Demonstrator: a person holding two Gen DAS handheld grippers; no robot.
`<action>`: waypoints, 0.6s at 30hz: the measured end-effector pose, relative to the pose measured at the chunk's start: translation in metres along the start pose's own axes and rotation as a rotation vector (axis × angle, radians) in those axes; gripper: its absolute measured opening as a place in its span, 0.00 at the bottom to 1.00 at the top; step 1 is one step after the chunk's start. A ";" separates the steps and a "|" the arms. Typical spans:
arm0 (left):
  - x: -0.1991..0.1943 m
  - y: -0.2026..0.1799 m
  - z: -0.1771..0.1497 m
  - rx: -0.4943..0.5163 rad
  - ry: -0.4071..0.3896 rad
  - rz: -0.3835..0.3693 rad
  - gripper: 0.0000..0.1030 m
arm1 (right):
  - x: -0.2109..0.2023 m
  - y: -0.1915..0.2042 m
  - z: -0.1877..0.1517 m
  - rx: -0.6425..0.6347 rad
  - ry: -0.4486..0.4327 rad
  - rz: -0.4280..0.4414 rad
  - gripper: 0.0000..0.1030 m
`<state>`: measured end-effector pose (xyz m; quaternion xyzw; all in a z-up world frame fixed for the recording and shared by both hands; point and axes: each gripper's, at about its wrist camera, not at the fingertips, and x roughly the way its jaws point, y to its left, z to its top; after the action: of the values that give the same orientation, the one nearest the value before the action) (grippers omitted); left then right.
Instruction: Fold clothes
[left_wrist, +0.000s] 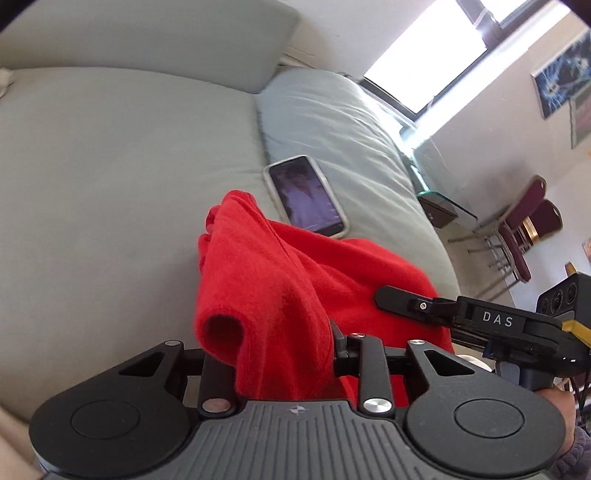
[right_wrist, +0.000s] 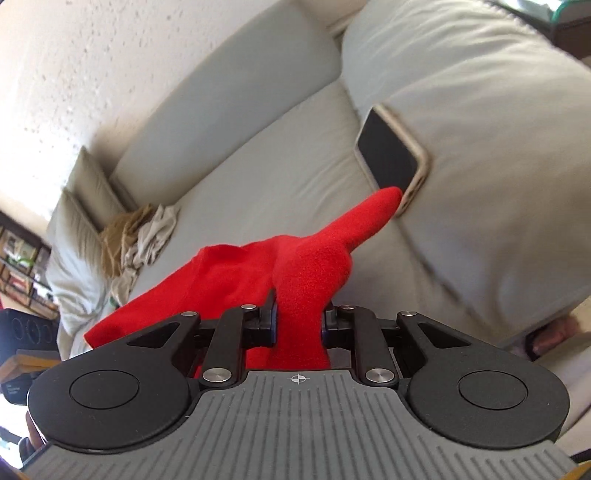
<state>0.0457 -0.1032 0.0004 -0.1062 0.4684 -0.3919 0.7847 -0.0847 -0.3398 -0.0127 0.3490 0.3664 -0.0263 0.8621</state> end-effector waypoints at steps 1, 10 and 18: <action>0.014 -0.015 0.008 0.019 -0.018 -0.018 0.28 | -0.011 -0.010 0.012 -0.002 -0.041 -0.023 0.20; 0.153 -0.120 0.073 0.071 -0.061 -0.141 0.29 | -0.083 -0.082 0.125 -0.130 -0.492 -0.176 0.21; 0.226 -0.095 0.062 -0.075 0.136 -0.052 0.39 | -0.052 -0.172 0.117 0.090 -0.325 -0.197 0.51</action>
<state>0.1048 -0.3412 -0.0630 -0.1208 0.5320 -0.4006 0.7362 -0.1027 -0.5526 -0.0222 0.3410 0.2533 -0.1830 0.8866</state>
